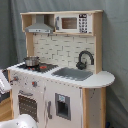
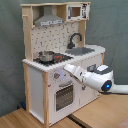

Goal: Play with the kitchen

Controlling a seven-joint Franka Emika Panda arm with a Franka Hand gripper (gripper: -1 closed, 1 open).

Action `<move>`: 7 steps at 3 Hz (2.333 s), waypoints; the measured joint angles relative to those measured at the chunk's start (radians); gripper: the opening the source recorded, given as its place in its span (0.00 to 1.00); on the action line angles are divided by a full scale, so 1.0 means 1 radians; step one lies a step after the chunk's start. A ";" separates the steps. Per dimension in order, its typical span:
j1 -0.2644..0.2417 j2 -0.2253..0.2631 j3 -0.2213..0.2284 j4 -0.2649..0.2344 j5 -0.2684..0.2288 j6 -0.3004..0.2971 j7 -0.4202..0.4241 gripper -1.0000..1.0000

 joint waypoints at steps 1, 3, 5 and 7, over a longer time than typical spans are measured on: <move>0.016 -0.016 -0.023 -0.008 -0.001 0.000 -0.100 1.00; 0.084 -0.095 -0.027 -0.095 0.000 0.001 -0.149 1.00; 0.037 -0.127 0.015 -0.091 0.000 0.056 0.042 1.00; -0.048 -0.176 0.019 -0.076 0.000 0.176 0.217 1.00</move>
